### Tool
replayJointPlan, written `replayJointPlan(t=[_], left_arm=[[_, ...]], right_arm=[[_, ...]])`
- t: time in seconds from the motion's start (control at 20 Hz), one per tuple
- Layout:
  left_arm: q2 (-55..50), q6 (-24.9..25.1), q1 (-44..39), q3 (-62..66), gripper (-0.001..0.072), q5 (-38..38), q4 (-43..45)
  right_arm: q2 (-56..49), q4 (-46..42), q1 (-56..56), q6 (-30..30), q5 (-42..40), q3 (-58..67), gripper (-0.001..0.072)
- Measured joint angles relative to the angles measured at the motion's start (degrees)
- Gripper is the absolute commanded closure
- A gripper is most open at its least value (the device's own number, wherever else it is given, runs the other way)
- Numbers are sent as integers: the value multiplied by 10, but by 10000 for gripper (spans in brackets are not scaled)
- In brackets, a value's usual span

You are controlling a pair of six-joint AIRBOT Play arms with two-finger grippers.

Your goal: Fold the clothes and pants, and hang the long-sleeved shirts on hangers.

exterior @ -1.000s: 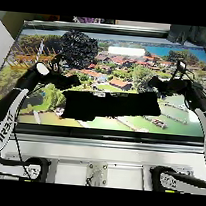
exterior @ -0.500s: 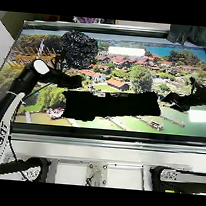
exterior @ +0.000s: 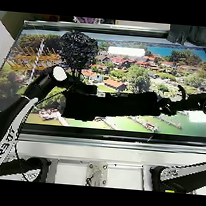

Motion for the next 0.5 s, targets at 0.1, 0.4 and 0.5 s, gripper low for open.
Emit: replayJointPlan(t=[0.1,0.4,0.5], left_arm=[[0,-2,-3,0,681,1,0],[0,-7,-7,0,682,1,0],[0,-7,-7,0,681,1,0]], right_arm=[[-7,8,16,-3,7,0,-7],[-17,11,69,-1,53,0,485],[-19,6,77,7,66,-2,683]])
